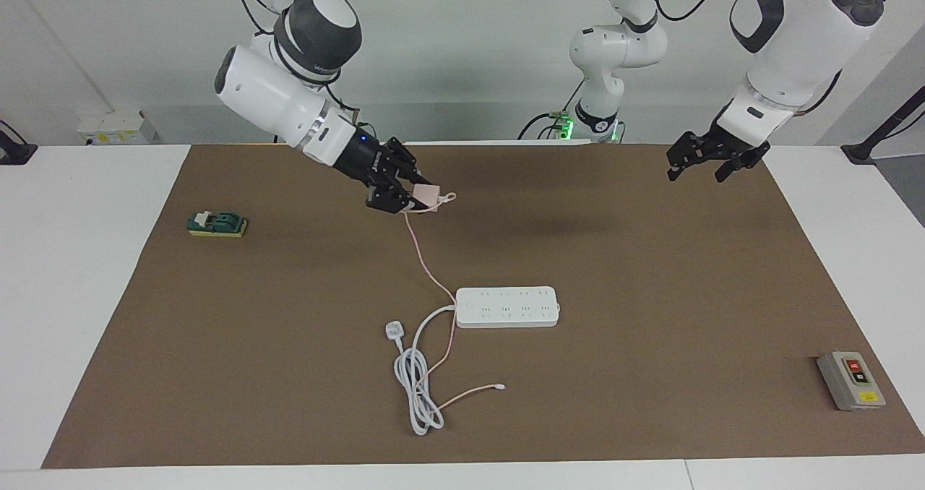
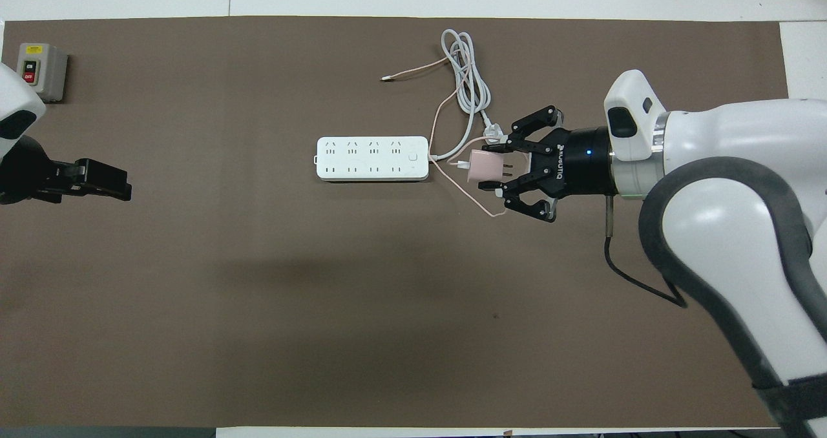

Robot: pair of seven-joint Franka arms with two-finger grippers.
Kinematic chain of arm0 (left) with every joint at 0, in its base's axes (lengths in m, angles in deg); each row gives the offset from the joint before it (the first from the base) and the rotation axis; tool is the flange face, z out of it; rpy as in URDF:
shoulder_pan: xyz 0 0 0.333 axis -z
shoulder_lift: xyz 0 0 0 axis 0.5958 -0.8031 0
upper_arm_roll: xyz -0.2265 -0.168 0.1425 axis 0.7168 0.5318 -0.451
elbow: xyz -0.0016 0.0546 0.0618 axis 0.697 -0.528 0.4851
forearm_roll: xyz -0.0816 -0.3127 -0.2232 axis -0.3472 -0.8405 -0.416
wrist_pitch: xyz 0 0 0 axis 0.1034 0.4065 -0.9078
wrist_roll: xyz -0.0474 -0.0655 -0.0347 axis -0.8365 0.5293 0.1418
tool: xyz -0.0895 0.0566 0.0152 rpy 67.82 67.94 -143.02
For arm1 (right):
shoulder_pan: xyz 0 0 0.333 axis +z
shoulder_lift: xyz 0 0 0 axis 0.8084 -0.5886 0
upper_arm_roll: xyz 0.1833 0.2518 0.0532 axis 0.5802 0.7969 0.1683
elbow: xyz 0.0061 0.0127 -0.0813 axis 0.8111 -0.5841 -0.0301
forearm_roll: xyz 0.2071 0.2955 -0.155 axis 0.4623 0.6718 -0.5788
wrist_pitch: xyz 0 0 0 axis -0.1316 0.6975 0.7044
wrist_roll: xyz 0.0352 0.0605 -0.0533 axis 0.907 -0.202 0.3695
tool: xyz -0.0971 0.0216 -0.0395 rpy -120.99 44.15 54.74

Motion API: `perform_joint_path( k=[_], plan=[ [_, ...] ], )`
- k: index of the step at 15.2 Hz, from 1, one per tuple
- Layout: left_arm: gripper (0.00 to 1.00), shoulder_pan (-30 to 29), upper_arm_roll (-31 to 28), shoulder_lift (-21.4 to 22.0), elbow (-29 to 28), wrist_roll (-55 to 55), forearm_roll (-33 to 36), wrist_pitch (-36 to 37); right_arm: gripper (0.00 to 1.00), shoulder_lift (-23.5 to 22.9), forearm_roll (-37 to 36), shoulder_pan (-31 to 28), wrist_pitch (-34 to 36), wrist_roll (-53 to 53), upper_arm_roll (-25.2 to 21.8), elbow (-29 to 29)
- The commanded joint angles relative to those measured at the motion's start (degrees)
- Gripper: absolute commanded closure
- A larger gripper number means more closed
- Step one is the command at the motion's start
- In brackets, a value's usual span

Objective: Plug charger into power strip
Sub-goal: 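Carry the charger over the strip while the left gripper grasps the strip end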

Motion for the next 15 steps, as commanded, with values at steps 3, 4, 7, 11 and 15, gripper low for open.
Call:
perform_joint_path(
  k=[3,4,7,11,15],
  plan=[
    [0.00,-4.58,-0.32,4.66,-11.65,8.41,-18.72,-5.63,1.00,0.99,-5.81,3.09,-2.92,-0.82,0.01,-0.52],
    [0.00,-4.94,-0.32,4.49,-12.53,9.64,-23.02,-5.71,1.00,0.90,-7.84,4.32,-3.53,-0.82,0.01,-0.52],
    [0.00,-6.61,-0.32,2.91,-15.35,14.39,-36.74,-5.54,1.00,0.29,-9.79,6.52,-6.96,-1.17,0.19,-0.69],
    [0.00,-6.09,-0.23,0.01,-16.66,16.76,-49.31,-4.48,1.00,-1.82,-7.52,6.62,-12.57,-2.04,2.37,-0.52],
    [0.00,-3.28,0.03,-4.29,-16.85,20.02,-64.08,-4.48,1.00,-5.69,-6.28,6.79,-15.05,-3.71,3.70,2.90]
  ],
)
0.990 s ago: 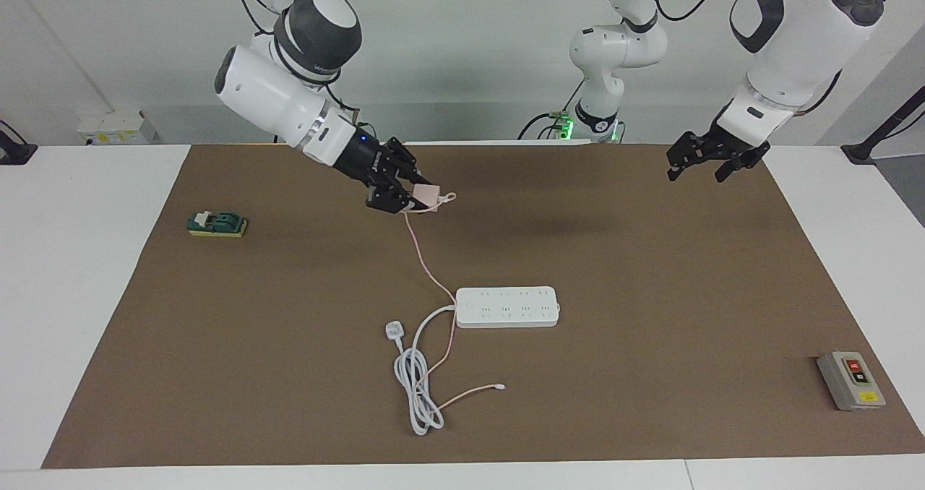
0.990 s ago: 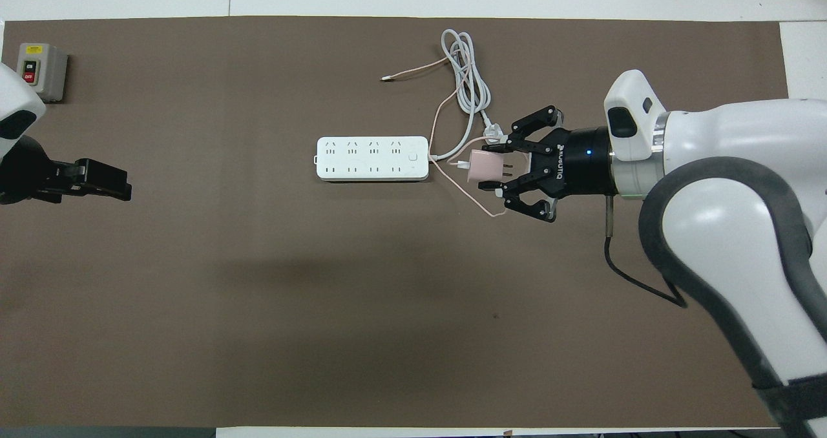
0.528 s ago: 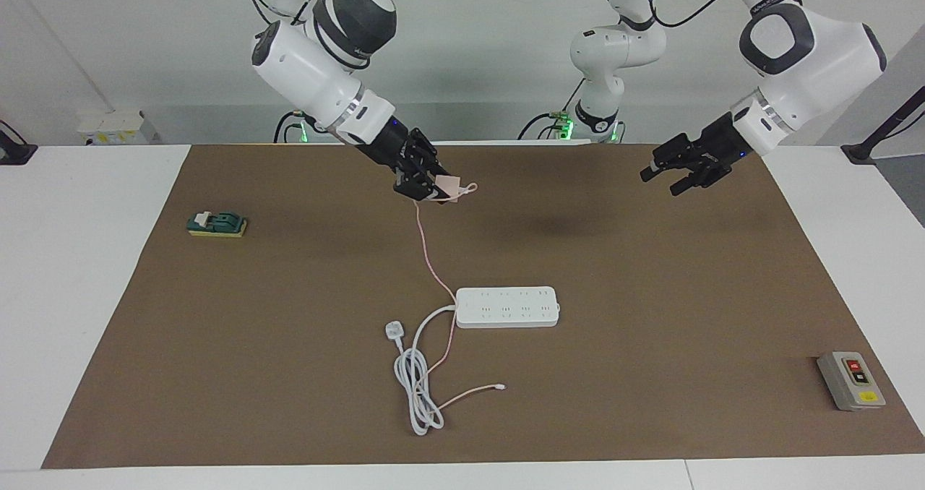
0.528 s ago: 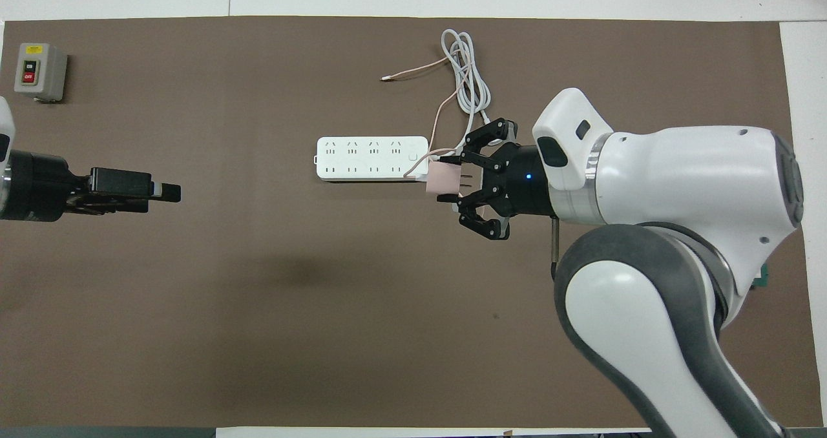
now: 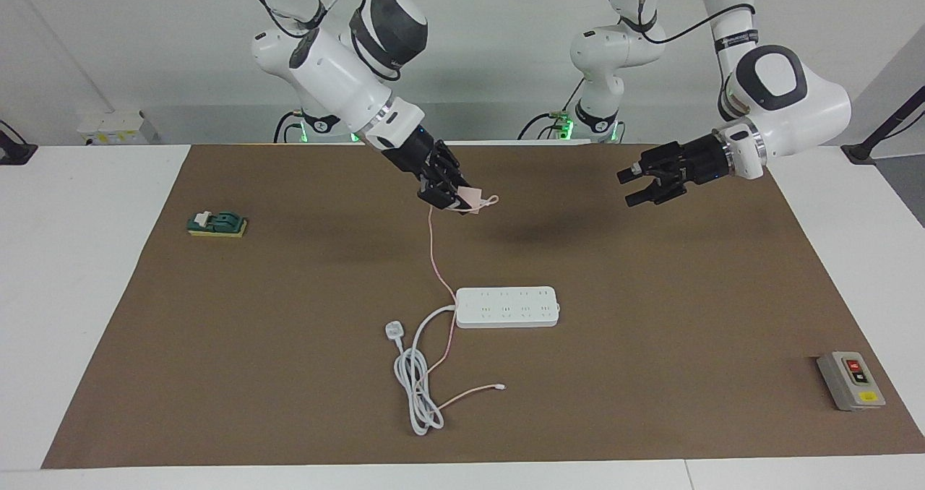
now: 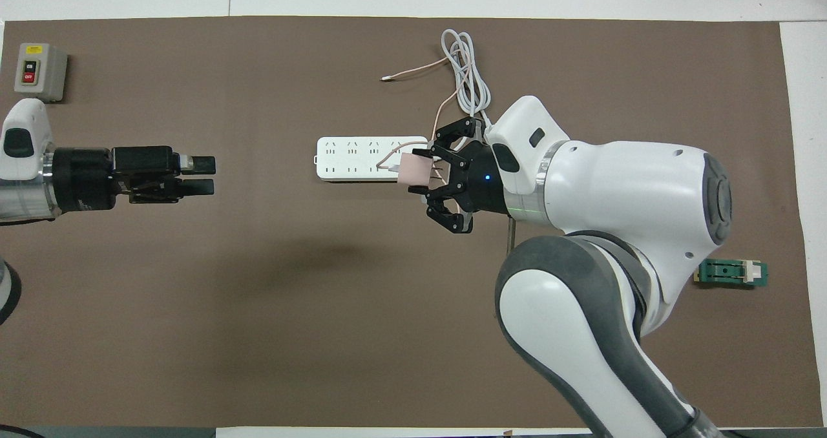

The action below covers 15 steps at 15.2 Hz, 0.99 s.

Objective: Plug charger into power strip
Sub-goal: 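Carry the charger over the strip while the left gripper grasps the strip end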

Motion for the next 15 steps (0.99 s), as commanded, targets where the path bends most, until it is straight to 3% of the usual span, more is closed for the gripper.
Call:
perform_joint_path(
  k=[1,7,15],
  plan=[
    [0.00,3.11,-0.21,-3.56,0.20,3.28,-9.30,-0.36,1.00,-2.81,0.58,0.26,-0.86,-3.34,1.29,3.73],
    [0.00,7.52,0.23,-13.23,4.50,8.82,-18.20,0.51,1.00,-6.94,0.76,3.96,-9.20,-4.84,1.47,4.97],
    [0.00,10.76,0.23,-13.94,5.92,8.83,-18.64,-0.80,1.00,-9.67,0.94,4.92,-11.50,-4.23,2.35,6.64]
  ],
)
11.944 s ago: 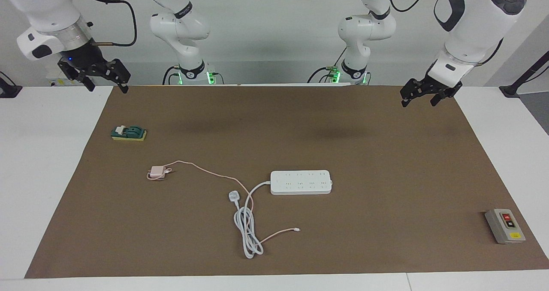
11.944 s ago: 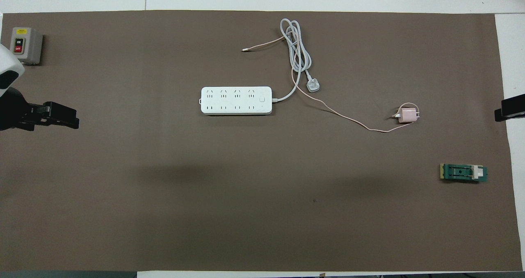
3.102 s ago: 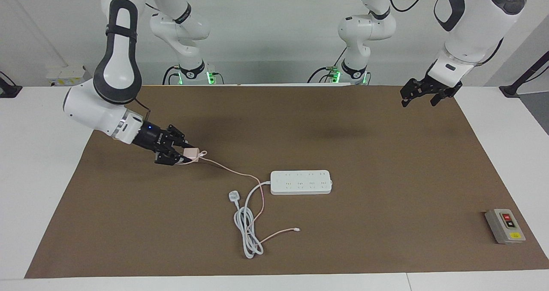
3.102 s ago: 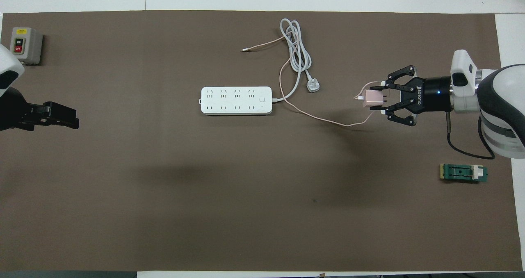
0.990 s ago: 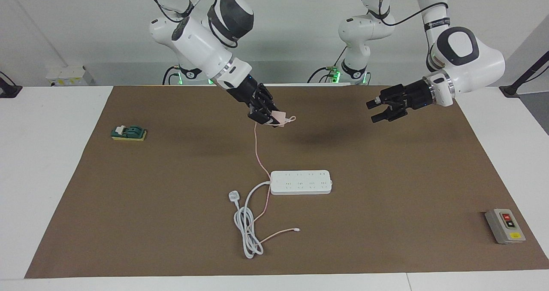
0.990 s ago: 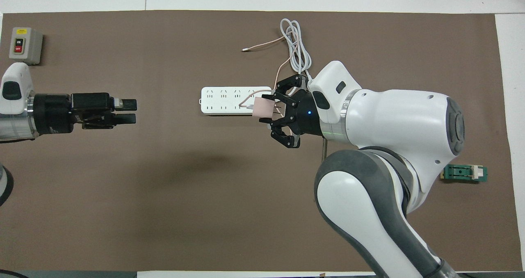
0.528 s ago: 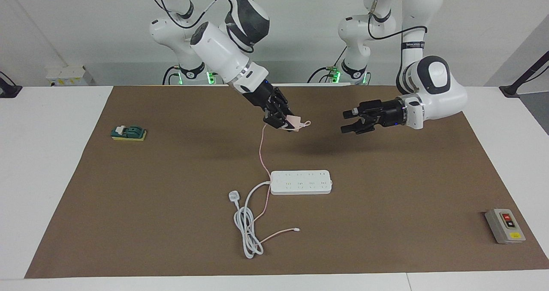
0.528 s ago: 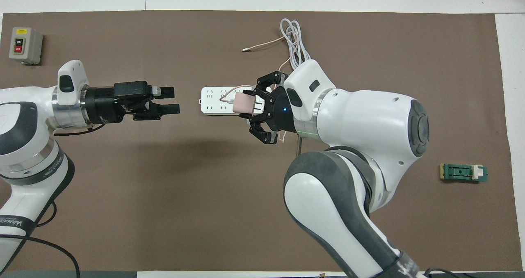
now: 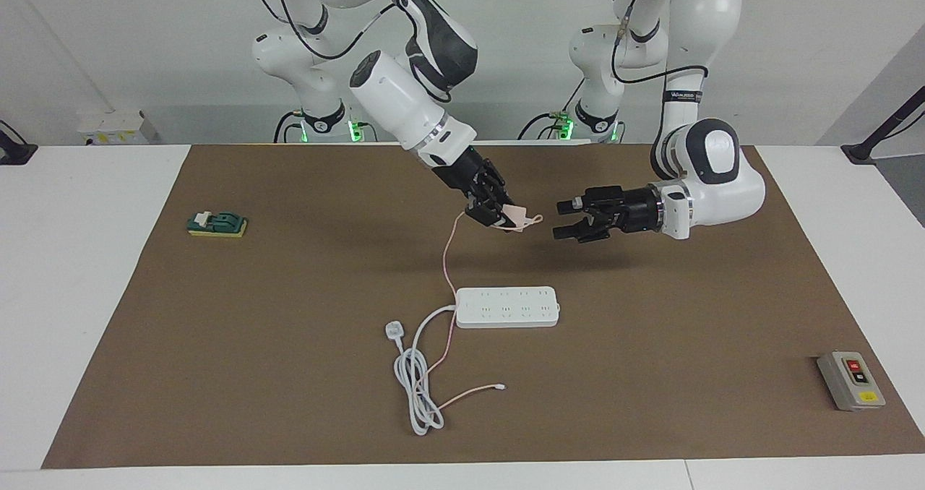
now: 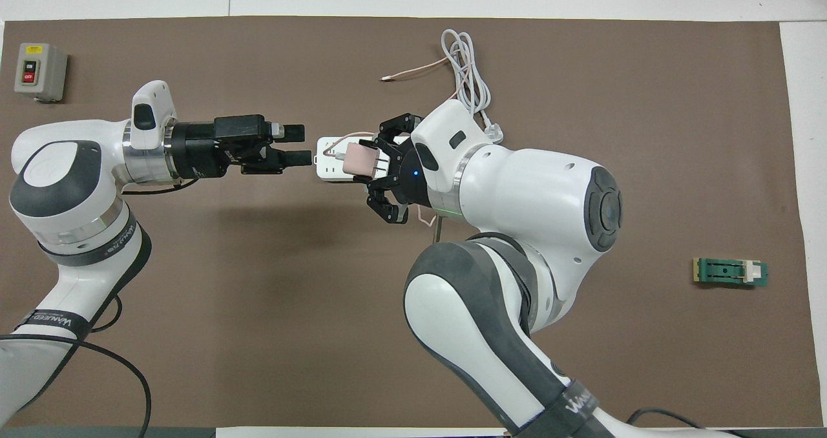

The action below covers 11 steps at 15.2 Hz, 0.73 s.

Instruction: Plug charger into power strip

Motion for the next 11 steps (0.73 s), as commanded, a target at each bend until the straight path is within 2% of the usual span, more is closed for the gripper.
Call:
perform_joint_path(
  k=[1,11],
  plan=[
    [0.00,1.58,-0.44,-0.54,0.62,0.56,-1.14,-0.94,1.00,-1.17,0.96,-0.30,-0.10,1.30,0.58,0.97],
    [0.00,1.59,-0.53,-0.45,0.00,0.56,-1.23,-1.38,1.00,-1.00,1.22,-0.56,1.22,1.48,1.29,1.06]
  ],
)
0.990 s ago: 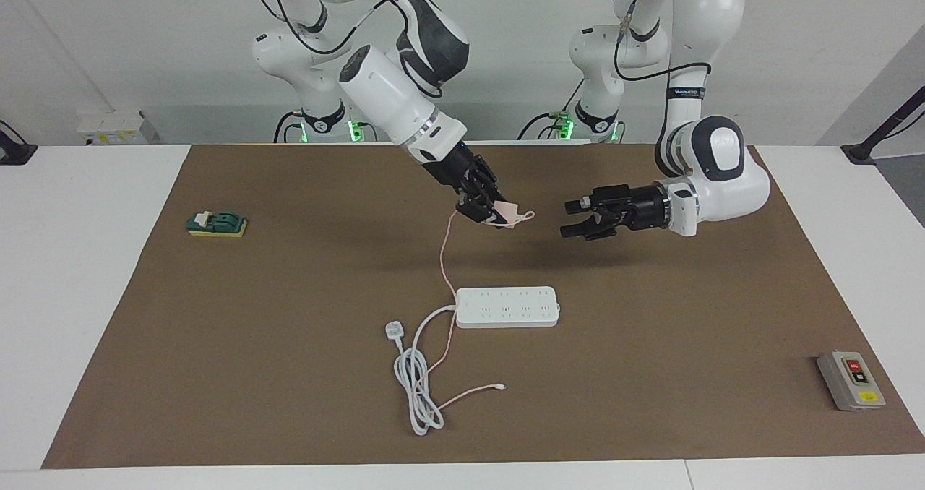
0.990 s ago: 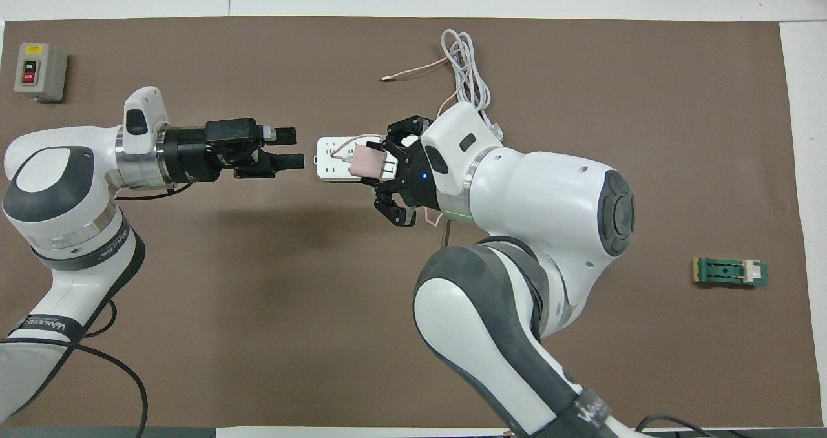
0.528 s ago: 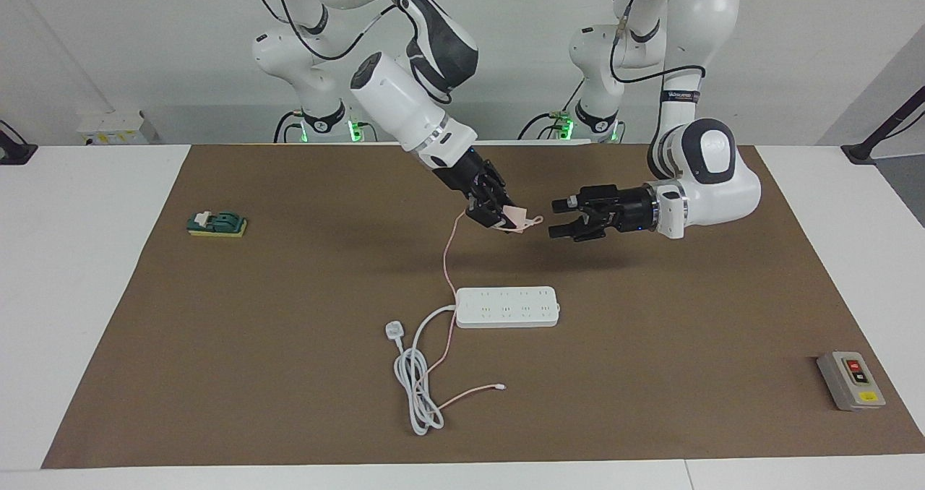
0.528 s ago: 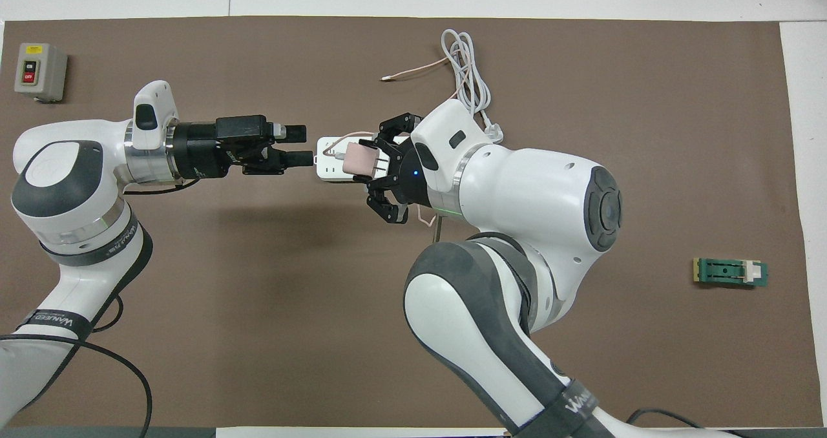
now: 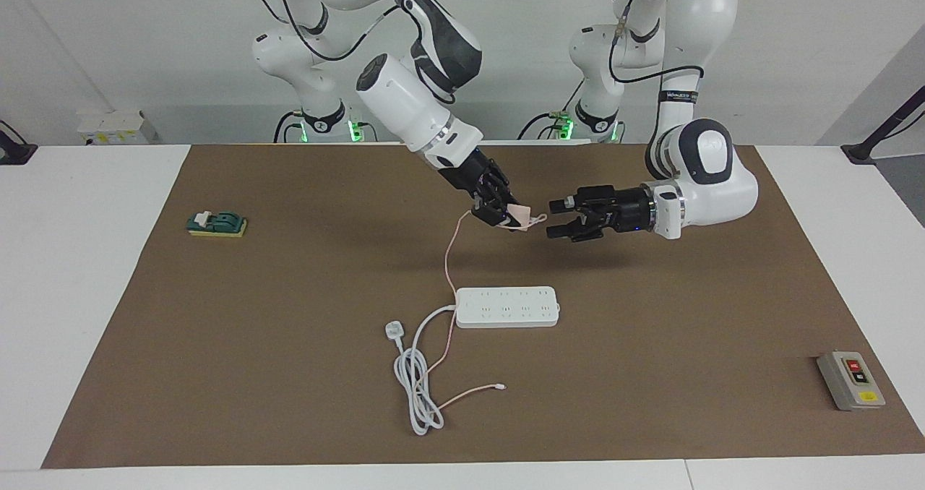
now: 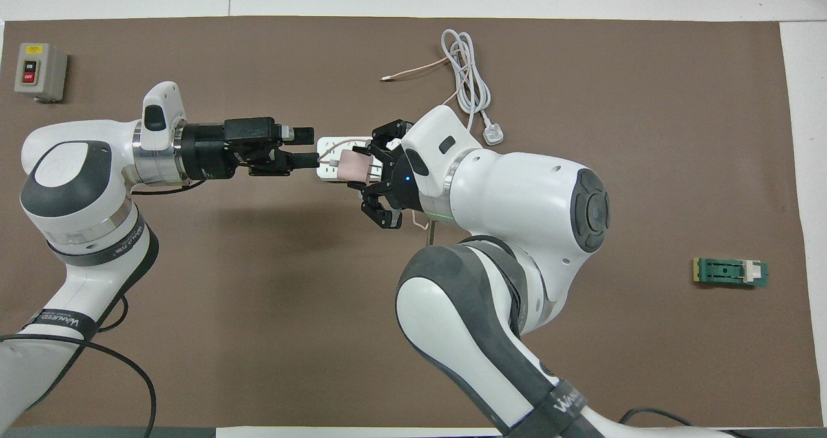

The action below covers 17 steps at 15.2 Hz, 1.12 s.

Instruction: Plug charger into power strip

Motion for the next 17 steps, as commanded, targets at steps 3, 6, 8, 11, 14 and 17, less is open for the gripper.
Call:
perform_joint_path(
  k=[3,6,8,11,14,17],
  plan=[
    [0.00,0.31,-0.62,-0.43,0.20,0.65,-0.17,-0.21,1.00,-0.29,1.22,-0.68,2.07,2.56,0.41,1.02],
    [0.00,-0.13,-0.54,-1.39,0.90,1.52,2.90,2.68,1.00,-0.12,1.22,-0.76,2.51,2.65,0.41,0.94],
    [0.00,-1.18,-0.54,-3.41,3.00,2.75,5.71,6.37,1.00,-0.11,1.22,-0.85,2.43,2.48,0.41,0.93],
    [0.00,-1.71,-0.54,-4.65,4.85,3.19,7.57,8.93,1.00,-0.03,1.31,-0.94,2.86,2.30,0.41,1.02],
    [0.00,-1.89,-0.54,-4.91,5.82,3.46,9.24,9.64,1.00,-0.03,1.31,-1.03,3.22,2.04,0.41,1.02],
    [0.00,-1.71,-0.45,-4.91,5.56,4.07,7.14,8.15,1.00,-0.03,1.31,-0.94,3.13,1.69,0.41,1.02]
  ],
)
